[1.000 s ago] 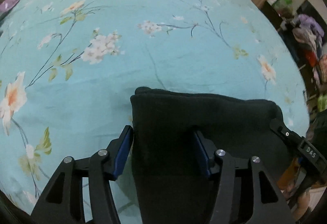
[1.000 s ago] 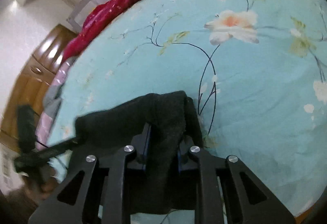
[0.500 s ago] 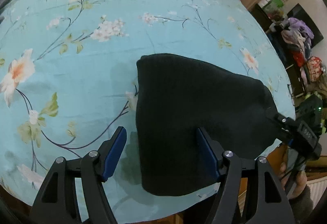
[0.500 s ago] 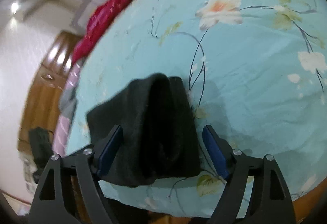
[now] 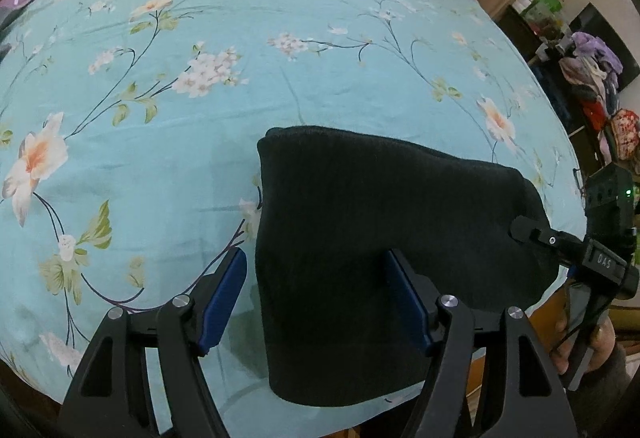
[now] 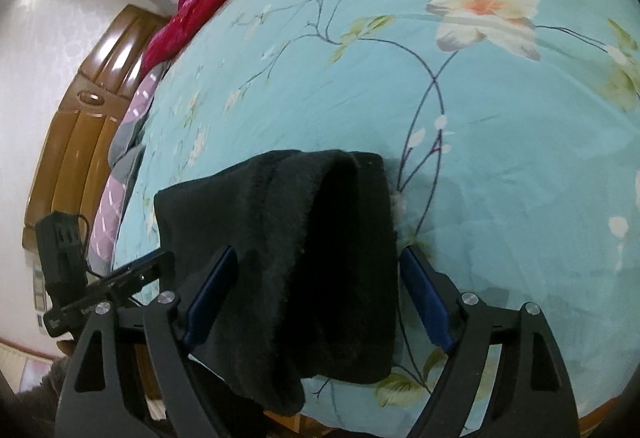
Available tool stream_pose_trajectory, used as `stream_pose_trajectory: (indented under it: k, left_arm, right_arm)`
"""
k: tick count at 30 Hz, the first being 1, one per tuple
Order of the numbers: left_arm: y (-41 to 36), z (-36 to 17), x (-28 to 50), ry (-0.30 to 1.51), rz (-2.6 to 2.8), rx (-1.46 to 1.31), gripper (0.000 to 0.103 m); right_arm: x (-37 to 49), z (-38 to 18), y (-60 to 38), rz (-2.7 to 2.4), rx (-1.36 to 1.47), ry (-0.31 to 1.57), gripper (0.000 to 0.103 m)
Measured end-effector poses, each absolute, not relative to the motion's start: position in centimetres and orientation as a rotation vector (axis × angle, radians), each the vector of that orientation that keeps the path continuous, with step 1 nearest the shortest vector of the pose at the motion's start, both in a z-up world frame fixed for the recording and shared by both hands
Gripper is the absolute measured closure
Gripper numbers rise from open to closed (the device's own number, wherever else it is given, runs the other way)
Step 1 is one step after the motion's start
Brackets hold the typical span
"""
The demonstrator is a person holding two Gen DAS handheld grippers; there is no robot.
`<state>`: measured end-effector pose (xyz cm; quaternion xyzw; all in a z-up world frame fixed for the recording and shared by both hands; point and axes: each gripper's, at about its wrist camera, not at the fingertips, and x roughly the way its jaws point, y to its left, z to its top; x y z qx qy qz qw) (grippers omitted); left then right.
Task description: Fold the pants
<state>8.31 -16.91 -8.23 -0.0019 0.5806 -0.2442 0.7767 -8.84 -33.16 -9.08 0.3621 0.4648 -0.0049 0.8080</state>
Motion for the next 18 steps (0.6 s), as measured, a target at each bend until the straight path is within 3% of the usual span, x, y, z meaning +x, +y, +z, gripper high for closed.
stream_pose_trajectory:
  k: [2,5,8,13,16,18]
  left_arm:
    - [-17.0,-8.1,8.4,1.257,-0.536,-0.014,0.031]
    - [-16.9,-9.0,9.0,1.287,-0.6,-0.072,0.019]
    - [-16.5,-12.2,9.9,1.425,-0.64,-0.223,0.017]
    - [-16.8,-12.4,10.3,1.42,-0.677,-0.257,0.017]
    - [-17.0,-12.5,10.2,1.416,-0.686,-0.268,0.028]
    - [-16.6,-11.9,10.0,1.413,-0.703,-0.293,0.051]
  right_arm:
    - [-8.5,-9.2,-33.2,0.012,0.763,1.001,0.017]
    - [-7.5,-9.7,-32.6,0.04,0.738,1.01,0.014]
    - [-7.1,-10.7,-32.5,0.068,0.747,0.996,0.009]
    - [-7.2,-10.8,-31.6,0.074,0.697,0.961,0.01]
    - [-6.8,-10.7,-30.8,0.032,0.592,0.982,0.016]
    - [-6.4,-10.4,-30.3,0.005,0.565,1.004,0.023]
